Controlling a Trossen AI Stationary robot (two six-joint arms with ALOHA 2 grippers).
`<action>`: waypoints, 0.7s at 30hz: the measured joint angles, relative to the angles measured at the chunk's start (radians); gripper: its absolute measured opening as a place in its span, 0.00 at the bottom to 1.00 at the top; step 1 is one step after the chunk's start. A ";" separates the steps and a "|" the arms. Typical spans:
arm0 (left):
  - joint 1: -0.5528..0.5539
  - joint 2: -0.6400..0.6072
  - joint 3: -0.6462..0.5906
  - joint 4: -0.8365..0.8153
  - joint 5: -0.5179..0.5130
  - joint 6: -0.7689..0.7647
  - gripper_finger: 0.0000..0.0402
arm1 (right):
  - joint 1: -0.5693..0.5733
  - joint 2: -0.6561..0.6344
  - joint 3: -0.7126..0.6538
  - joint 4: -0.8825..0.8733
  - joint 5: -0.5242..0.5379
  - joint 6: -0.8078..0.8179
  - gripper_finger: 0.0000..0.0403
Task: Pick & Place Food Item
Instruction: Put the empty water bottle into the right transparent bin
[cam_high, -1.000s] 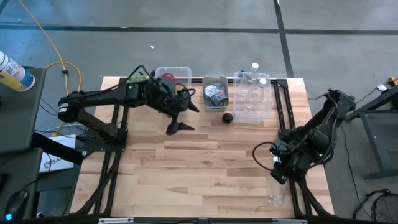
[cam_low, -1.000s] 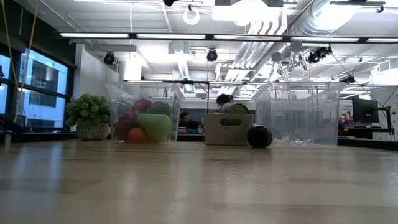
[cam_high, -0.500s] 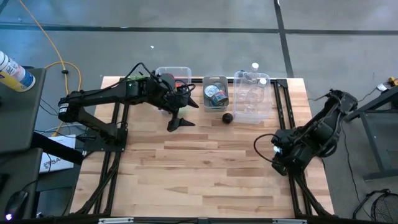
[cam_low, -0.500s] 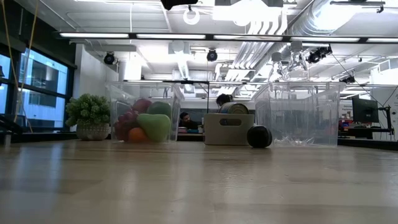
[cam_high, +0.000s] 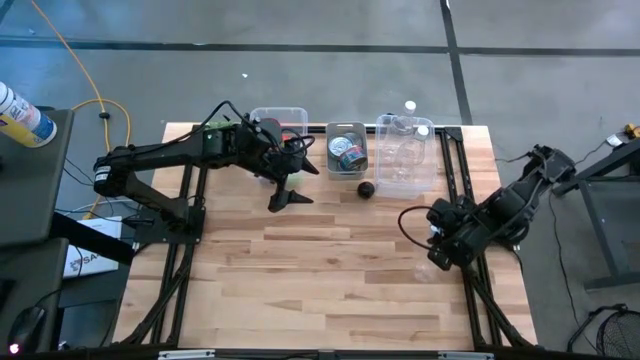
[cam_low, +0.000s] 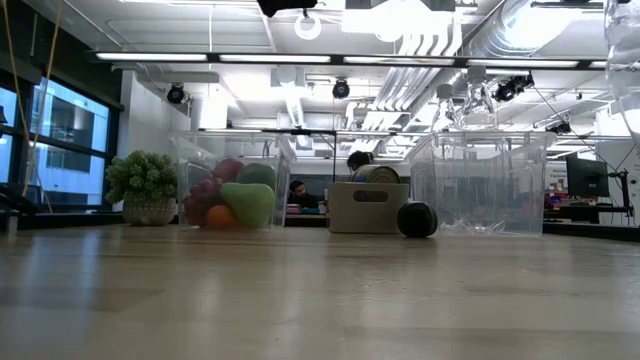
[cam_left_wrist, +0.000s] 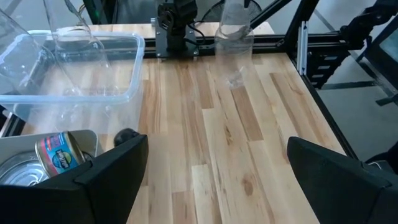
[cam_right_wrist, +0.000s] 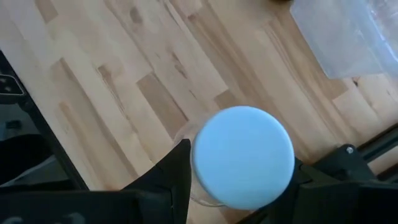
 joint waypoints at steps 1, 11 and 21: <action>0.000 0.000 0.000 0.000 0.000 0.000 0.93 | -0.003 0.000 0.000 0.000 0.000 -0.002 0.31; 0.000 0.000 0.000 -0.010 0.000 0.000 0.93 | -0.017 -0.008 0.000 -0.008 0.024 -0.021 0.31; 0.001 0.000 0.000 -0.010 0.000 0.000 0.93 | -0.067 -0.007 0.000 -0.006 -0.001 -0.071 0.31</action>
